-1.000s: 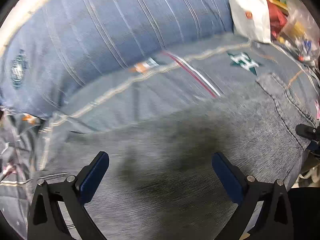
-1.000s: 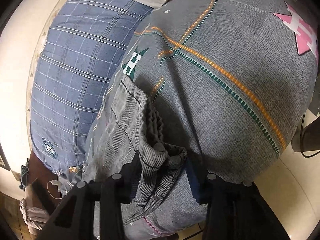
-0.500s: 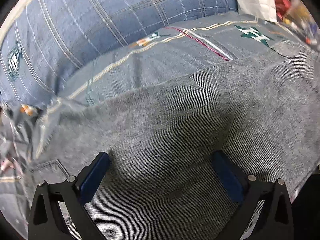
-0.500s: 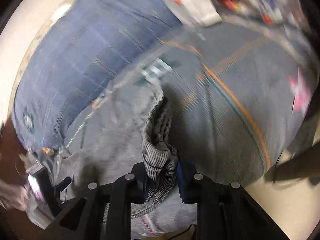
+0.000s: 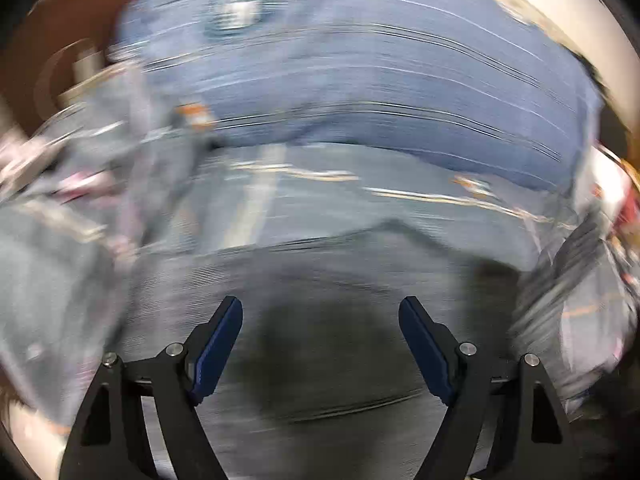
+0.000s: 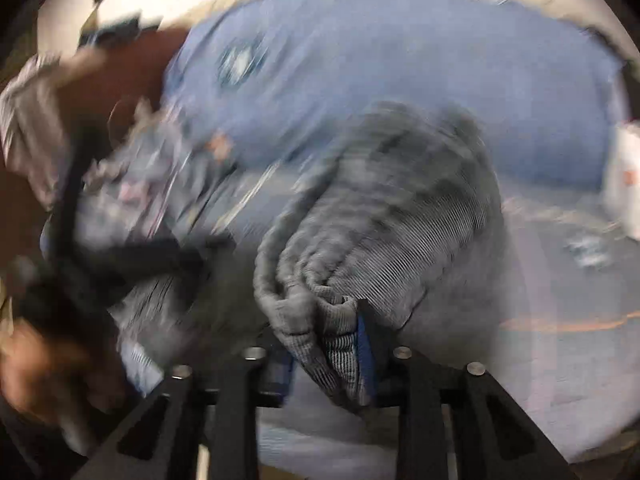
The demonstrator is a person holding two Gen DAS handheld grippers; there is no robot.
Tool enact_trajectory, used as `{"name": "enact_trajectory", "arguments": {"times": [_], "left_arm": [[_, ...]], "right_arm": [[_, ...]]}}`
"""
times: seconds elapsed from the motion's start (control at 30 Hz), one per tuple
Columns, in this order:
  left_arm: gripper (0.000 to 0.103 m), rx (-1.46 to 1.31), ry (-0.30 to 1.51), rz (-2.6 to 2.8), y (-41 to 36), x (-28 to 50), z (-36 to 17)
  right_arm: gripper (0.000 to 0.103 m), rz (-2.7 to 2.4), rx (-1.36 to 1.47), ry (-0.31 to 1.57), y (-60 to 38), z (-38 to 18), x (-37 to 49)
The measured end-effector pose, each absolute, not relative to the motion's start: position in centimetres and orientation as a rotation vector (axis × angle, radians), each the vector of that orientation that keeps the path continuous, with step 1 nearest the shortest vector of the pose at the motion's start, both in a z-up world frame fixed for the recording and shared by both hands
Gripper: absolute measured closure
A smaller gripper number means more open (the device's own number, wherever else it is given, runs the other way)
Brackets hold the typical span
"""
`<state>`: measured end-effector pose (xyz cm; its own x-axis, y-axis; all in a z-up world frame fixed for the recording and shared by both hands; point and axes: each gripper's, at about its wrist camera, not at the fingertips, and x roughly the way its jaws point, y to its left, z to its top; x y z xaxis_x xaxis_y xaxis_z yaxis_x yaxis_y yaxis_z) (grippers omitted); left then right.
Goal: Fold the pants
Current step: 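Fold the held leg over the jeans with the right gripper and release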
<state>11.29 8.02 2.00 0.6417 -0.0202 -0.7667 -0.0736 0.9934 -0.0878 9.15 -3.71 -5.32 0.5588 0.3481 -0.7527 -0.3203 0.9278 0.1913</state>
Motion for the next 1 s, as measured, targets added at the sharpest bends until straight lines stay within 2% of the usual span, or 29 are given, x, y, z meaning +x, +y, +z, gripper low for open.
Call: {"name": "enact_trajectory", "arguments": {"times": [0.03,0.1,0.2,0.23,0.33,0.43,0.5,0.57,0.6,0.63,0.77,0.9,0.93,1.0], "left_arm": [[0.022,-0.124,0.879,0.059,9.3,10.9,1.8],[0.022,-0.141,0.894,0.086,10.8,10.3,1.4],[0.022,-0.147,0.904,0.045,9.7,10.1,1.3],[0.022,-0.145,0.901,0.013,8.8,10.1,1.6],[0.022,-0.089,0.887,-0.119,3.4,10.4,2.3],[0.022,0.008,0.885,-0.189,-1.1,10.2,1.7],[0.022,0.138,0.943,-0.180,-4.4,10.6,-1.0],[0.019,0.283,1.088,-0.151,-6.5,11.7,-6.0],[0.009,0.265,1.022,-0.139,-6.2,11.4,-6.1],[0.006,0.273,1.008,-0.115,-6.1,11.3,-6.0],[0.004,0.254,1.017,-0.135,-5.7,11.6,-6.2],[0.004,0.252,1.003,-0.132,-5.8,11.8,-6.4],[0.004,0.249,1.002,-0.131,-5.6,11.8,-6.5],[0.003,0.246,1.002,-0.134,-5.5,11.3,-6.5]], "right_arm": [[0.033,0.424,0.053,0.952,-2.9,-7.3,9.5],[0.033,0.429,0.112,0.963,-3.0,-9.1,9.1],[0.031,0.471,0.284,0.896,-6.2,-7.4,7.7],[0.027,0.461,0.344,0.872,-7.9,-6.9,7.1],[0.025,0.397,0.551,0.797,-14.2,-6.1,5.8],[0.020,0.351,0.722,0.809,-18.2,-7.5,5.9],[0.020,0.322,0.807,0.965,-19.8,-10.9,7.3],[0.024,0.359,0.854,0.970,-20.9,-10.8,7.6],[0.024,0.361,0.836,0.968,-21.1,-9.7,7.8],[0.023,0.379,0.796,0.928,-21.2,-7.7,8.2],[0.024,0.494,0.820,0.870,-20.9,-4.6,12.1],[0.023,0.484,0.779,0.964,-20.2,-7.8,19.1],[0.028,0.434,0.799,1.002,-20.6,-9.9,20.5],[0.029,0.449,0.916,0.936,-22.2,-9.8,20.0]]}}
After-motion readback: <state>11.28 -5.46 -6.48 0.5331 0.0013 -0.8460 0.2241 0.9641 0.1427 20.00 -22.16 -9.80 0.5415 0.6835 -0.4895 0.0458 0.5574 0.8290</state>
